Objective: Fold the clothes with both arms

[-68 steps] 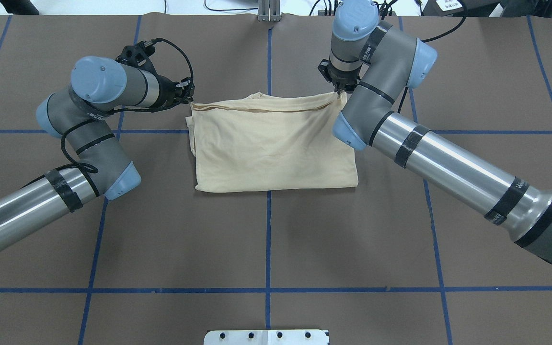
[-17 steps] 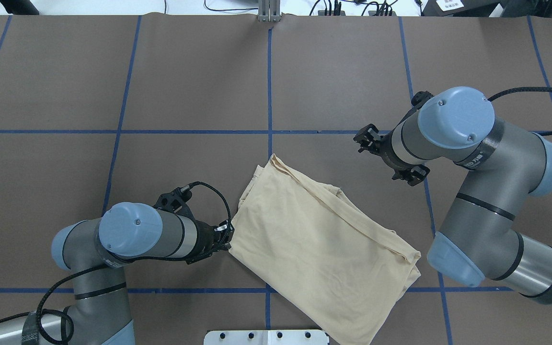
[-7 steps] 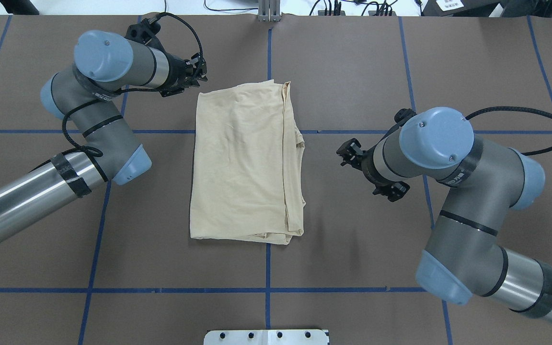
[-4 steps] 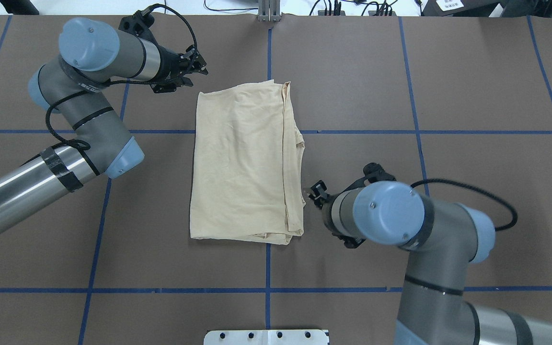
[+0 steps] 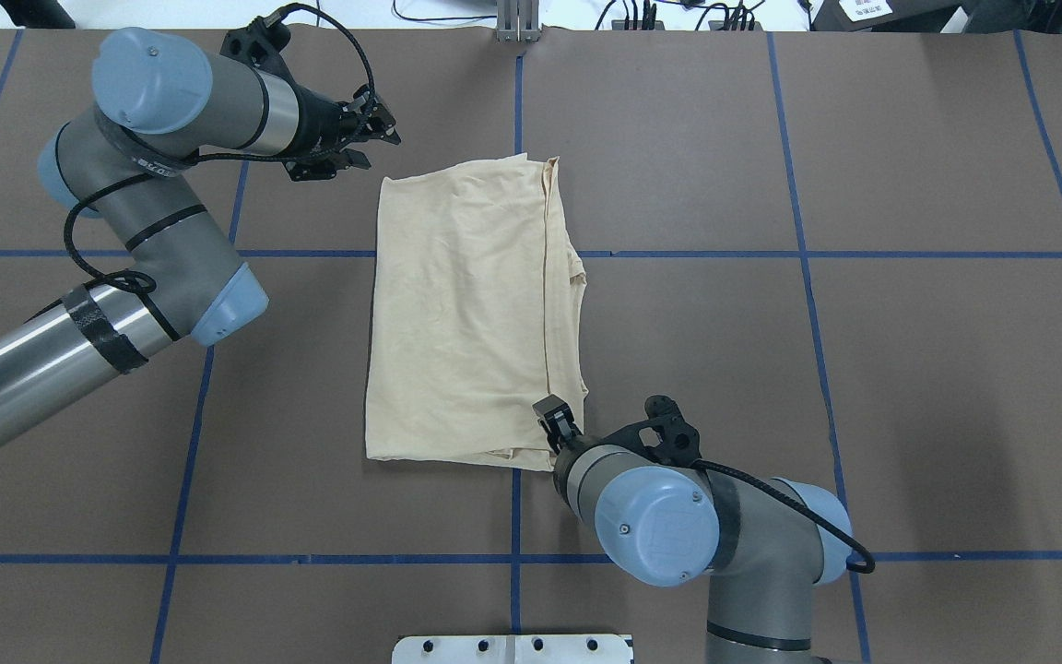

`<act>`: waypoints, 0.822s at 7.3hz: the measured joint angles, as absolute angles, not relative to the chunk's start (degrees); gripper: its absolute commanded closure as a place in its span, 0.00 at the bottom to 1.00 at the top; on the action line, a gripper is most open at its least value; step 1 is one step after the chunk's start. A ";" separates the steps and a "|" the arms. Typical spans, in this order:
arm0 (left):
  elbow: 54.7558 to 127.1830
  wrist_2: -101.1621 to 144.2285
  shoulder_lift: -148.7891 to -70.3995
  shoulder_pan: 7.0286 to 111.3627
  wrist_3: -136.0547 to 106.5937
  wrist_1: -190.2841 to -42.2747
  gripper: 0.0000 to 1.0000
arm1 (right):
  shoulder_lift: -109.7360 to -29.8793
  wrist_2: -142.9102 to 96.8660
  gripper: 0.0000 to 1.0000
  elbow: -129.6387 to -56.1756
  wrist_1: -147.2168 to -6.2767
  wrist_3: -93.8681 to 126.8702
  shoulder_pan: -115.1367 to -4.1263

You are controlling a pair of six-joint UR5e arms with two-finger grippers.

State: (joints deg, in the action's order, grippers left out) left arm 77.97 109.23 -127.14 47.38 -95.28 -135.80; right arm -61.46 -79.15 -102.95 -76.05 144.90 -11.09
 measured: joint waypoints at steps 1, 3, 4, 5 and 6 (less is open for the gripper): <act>78.30 109.24 -127.01 47.38 -95.36 -135.79 0.43 | -60.11 -79.03 0.03 -101.07 -75.99 146.05 -11.08; 78.53 109.25 -126.84 47.38 -95.43 -135.79 0.42 | -59.27 -78.96 0.08 -99.99 -75.94 147.01 -11.17; 78.61 109.23 -126.75 47.37 -95.44 -135.79 0.42 | -59.22 -78.98 0.08 -99.87 -75.96 147.15 -11.43; 78.99 109.21 -126.60 47.37 -95.45 -135.79 0.42 | -59.20 -79.00 0.08 -99.81 -76.02 147.19 -11.59; 79.60 109.25 -126.26 47.35 -95.43 -135.79 0.42 | -59.17 -79.01 0.08 -99.78 -76.05 147.21 -11.64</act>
